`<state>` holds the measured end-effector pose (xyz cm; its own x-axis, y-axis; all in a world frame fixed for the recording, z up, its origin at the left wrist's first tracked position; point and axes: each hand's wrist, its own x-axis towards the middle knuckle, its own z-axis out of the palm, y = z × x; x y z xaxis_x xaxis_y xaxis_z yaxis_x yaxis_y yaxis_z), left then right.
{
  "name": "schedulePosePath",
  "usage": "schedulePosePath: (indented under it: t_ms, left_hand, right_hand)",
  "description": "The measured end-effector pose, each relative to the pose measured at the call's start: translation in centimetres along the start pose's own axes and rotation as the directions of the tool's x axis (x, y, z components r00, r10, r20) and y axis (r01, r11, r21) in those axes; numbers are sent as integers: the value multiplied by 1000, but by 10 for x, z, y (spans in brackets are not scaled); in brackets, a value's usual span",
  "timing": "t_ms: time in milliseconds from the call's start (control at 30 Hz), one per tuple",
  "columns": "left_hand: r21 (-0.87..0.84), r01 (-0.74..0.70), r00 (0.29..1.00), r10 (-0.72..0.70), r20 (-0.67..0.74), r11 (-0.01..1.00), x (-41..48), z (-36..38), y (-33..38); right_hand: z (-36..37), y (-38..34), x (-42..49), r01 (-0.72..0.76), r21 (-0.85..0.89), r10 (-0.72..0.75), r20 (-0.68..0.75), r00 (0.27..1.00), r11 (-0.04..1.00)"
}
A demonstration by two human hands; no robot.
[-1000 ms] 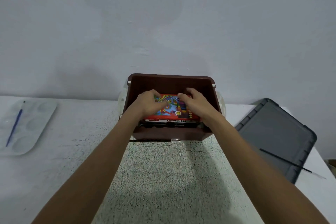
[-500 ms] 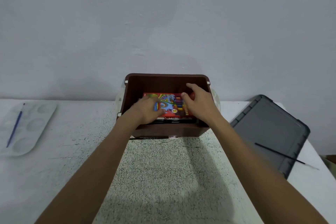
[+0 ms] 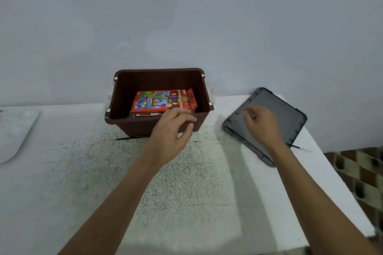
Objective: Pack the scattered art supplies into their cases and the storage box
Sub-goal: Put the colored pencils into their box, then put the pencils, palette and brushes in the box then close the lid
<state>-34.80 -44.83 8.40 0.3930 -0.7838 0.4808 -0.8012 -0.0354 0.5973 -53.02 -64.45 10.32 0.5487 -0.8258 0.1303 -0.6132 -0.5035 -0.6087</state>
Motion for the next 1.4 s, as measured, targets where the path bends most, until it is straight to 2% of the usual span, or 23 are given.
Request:
schedulePosePath:
  t_ms: [167,233,333,467,667,833,933,1000,1067,1200,1400]
  left_hand:
    - [60,68,983,-77,167,996,-24,51,12]
    - [99,111,959,-133,252,989,-33,72,12]
    - [169,177,902,-229,367,969,-46,92,14]
    - [257,191,883,-280,377,947,-58,110,17]
    - [344,180,914,-286,287,921,-76,127,23]
    - [382,201,892,-330,308,902,-79,134,27]
    - [386,206,877,-345,334,899,-80,133,29]
    - [360,209,870,-341,356,909,-79,130,32]
    - [346,203,857,-337,390,916,-79,125,35]
    - [284,204,864,-308,398,937,-81,114,33]
    - [219,206,915,-267,302,954,-93,70,13]
  right_hand:
    - [-13,78,-13,-121,-287,148,74,986,950]
    - [-19,100,-18,-110,-431,174,112,978,896]
    - [-27,121,-22,-49,-545,162,162,973,837]
    - [-30,140,-23,26,-582,98,180,979,812]
    - [-34,148,-32,127,-549,-59,140,988,826]
    - [-35,140,-47,173,-395,-181,17,983,902]
    - [-32,131,-58,215,-182,-227,-50,973,960]
    - [-30,118,-67,202,-13,-202,-74,976,979]
    - [-27,99,-76,136,148,-130,-50,990,980]
    - [-18,64,-90,24,365,-36,26,999,931]
    - [16,16,-107,-74,482,19,118,993,873]
